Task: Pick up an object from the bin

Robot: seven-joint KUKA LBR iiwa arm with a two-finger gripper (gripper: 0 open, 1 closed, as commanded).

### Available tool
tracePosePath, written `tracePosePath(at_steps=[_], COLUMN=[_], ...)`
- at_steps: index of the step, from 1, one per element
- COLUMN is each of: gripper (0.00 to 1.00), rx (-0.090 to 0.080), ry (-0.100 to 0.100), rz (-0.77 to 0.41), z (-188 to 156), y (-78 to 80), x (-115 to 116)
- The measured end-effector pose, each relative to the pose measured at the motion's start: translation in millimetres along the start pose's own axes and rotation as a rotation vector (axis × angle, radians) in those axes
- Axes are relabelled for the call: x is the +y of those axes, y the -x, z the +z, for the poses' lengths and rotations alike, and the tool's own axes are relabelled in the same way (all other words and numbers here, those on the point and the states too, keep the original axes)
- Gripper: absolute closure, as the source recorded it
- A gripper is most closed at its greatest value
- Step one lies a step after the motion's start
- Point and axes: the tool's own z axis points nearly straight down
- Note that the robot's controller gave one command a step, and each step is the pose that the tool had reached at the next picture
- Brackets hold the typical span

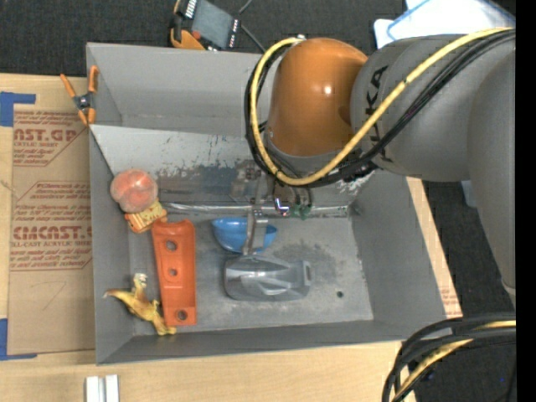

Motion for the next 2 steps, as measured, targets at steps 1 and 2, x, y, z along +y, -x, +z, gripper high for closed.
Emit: tracePosePath(at_steps=[1, 2], gripper=[0.0, 0.0], rx=[0.0, 0.005], ry=[0.0, 0.001], rz=[0.0, 0.041], z=[0, 70], y=[0.0, 2.1], x=[0, 5])
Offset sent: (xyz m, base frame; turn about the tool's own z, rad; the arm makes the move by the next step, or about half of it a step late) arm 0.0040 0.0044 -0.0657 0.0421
